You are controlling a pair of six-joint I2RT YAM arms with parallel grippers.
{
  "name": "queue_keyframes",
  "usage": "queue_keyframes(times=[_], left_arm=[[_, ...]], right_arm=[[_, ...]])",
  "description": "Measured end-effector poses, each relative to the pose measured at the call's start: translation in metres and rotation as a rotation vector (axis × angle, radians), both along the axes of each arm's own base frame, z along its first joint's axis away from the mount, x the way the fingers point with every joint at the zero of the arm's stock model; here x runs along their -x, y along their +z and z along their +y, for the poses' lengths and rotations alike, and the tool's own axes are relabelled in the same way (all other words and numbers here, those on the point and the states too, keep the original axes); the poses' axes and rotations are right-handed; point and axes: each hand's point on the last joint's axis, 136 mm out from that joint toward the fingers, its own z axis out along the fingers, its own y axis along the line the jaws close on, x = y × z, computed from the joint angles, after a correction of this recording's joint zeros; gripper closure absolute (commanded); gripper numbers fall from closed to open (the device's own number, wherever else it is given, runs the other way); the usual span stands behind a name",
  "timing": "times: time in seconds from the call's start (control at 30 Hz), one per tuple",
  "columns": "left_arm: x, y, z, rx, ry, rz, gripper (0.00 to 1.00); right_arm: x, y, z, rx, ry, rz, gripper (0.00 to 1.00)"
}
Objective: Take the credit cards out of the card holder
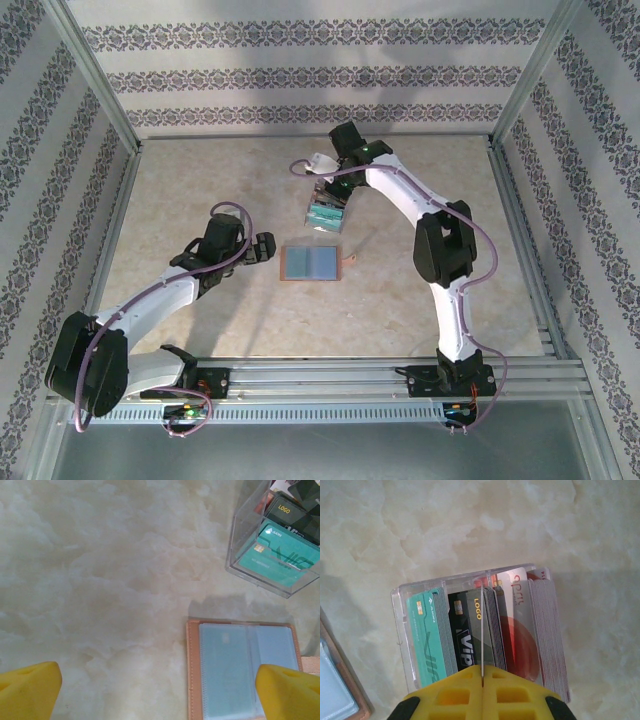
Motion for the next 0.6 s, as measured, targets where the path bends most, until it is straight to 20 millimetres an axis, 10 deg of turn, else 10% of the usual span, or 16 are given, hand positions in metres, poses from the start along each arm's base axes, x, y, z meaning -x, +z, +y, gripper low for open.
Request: queue_keyframes(times=[0.6], left_arm=[[0.000,-0.005,0.009,0.016,0.022,0.020,0.01]], right_arm=[[-0.006,-0.016,-0.006,0.027,0.006,0.064,0.86]])
